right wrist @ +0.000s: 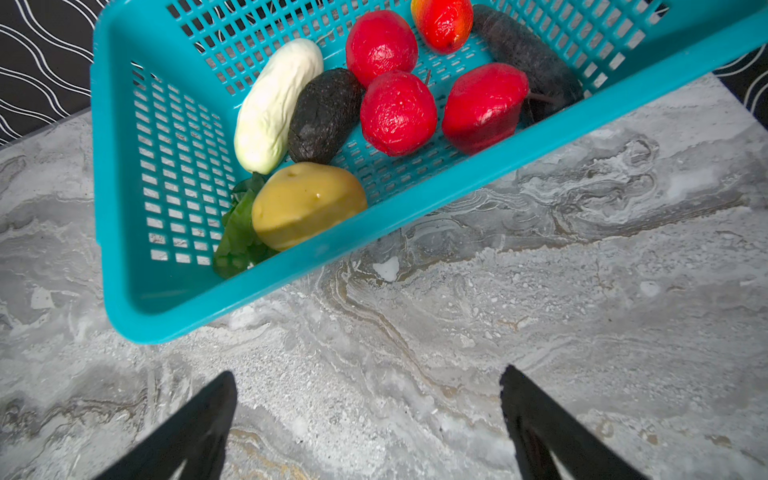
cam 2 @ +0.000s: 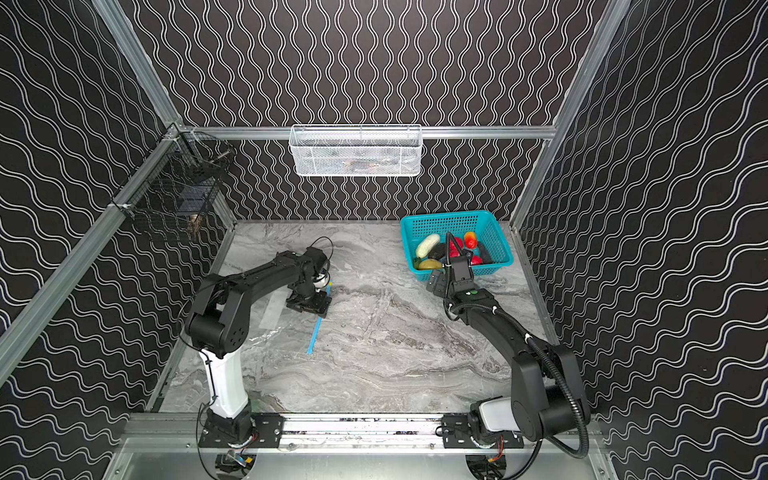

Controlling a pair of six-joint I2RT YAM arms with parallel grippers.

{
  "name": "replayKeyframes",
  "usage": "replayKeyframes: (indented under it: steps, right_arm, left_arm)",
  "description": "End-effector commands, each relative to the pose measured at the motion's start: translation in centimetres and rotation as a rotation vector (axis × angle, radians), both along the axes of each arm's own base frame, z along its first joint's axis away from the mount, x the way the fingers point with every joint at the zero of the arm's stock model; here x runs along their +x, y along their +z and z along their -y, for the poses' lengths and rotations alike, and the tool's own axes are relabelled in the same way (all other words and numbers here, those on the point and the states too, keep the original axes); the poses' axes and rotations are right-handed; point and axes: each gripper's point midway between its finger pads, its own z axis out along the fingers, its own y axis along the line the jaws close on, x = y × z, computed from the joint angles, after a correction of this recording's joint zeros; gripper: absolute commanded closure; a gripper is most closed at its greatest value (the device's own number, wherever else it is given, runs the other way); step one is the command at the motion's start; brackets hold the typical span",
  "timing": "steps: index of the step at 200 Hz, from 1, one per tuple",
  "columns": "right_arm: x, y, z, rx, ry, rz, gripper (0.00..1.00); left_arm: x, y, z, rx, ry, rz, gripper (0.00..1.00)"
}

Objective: Place the food in the zip-top bag and seal the zipper
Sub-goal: 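Close the left gripper on the zipper edge and lift the bag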

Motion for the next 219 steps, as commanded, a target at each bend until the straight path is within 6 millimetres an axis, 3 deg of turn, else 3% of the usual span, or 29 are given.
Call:
replayKeyframes:
  steps: [1, 29, 90, 108, 124, 152, 183, 219]
  right_arm:
    - [0.0, 0.1, 0.1, 0.006, -0.015, 0.004, 0.0]
    - [0.0, 0.3, 0.2, -0.002, -0.018, 0.009, 0.01]
    - [0.1, 0.3, 0.1, 0.001, -0.02, 0.01, 0.01]
    - [0.1, 0.2, 0.1, 0.004, -0.02, 0.01, 0.01]
    - [0.0, 0.3, 0.1, 0.005, -0.018, 0.011, 0.0]
    - [0.1, 0.6, -0.5, 0.034, -0.001, 0.02, 0.0]
    - [0.2, 1.1, -2.8, 0.151, 0.063, 0.048, 0.01]
    - [0.0, 1.4, -9.1, 0.37, 0.204, 0.071, 0.01]
  left_arm:
    - [0.1, -0.8, -0.1, 0.032, -0.014, -0.012, 0.19]
    - [-0.4, -2.4, -0.2, 0.054, -0.022, -0.046, 0.25]
    - [-1.1, -4.0, -0.8, 0.08, -0.023, -0.069, 0.64]
    - [-1.0, -4.0, -0.7, 0.077, -0.021, -0.071, 0.78]
    - [-0.9, -3.8, -0.4, 0.067, -0.02, -0.073, 1.0]
    - [-0.8, -2.9, 2.0, -0.057, -0.033, -0.114, 1.0]
    - [-0.2, 0.1, 5.4, -0.242, -0.061, -0.12, 1.0]
    - [1.1, 4.3, 8.6, -0.413, -0.104, -0.086, 1.0]
